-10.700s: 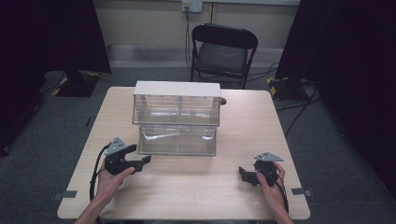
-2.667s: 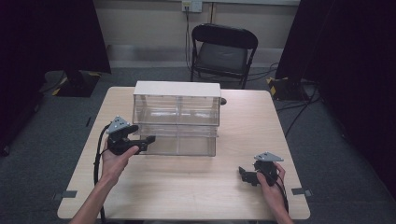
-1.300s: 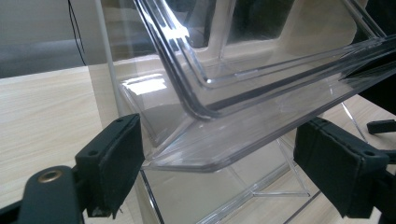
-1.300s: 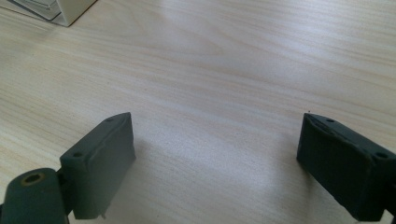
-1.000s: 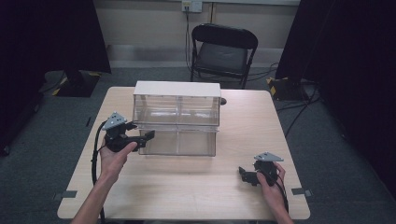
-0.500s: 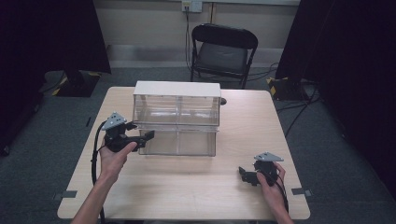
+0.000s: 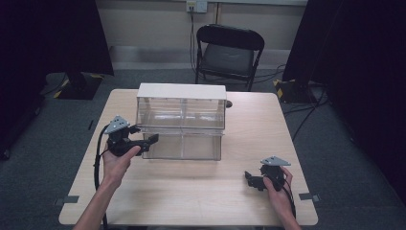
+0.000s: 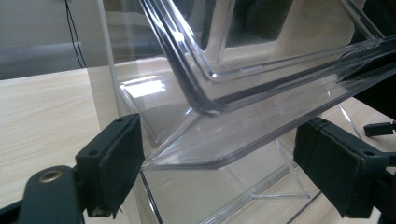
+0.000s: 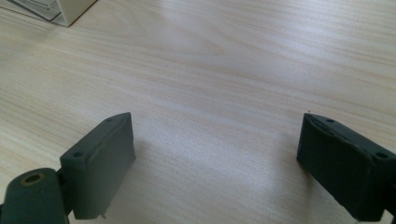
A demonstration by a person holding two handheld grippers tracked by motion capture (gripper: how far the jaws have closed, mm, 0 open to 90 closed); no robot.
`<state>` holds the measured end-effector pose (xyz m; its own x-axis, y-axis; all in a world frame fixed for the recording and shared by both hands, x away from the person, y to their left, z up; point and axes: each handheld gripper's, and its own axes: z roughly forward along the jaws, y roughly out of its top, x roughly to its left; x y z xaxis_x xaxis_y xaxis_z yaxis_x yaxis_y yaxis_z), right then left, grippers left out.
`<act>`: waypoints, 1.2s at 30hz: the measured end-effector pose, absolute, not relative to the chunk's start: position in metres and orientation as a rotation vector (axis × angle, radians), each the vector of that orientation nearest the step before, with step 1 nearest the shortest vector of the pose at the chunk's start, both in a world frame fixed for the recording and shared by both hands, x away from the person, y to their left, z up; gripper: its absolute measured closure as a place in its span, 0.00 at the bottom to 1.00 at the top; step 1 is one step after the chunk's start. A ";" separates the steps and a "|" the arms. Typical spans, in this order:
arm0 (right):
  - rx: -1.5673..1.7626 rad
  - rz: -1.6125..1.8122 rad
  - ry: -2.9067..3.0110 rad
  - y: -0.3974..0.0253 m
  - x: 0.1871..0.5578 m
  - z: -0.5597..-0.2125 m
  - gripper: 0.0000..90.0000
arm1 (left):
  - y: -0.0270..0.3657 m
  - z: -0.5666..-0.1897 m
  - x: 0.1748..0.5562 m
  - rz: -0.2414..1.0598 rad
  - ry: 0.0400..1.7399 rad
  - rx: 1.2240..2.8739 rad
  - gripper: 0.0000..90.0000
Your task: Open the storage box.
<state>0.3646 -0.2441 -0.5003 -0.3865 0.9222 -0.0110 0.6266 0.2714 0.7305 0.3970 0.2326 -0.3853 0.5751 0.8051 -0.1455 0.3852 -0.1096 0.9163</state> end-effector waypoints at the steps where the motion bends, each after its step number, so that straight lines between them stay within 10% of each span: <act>1: 1.396 0.907 2.110 -0.244 0.365 -0.500 0.12 | 0.232 -0.385 0.397 0.482 0.995 1.717 0.18; 36: 1.397 0.907 2.110 -0.244 0.364 -0.500 0.12 | 0.232 -0.386 0.398 0.470 1.005 1.718 0.18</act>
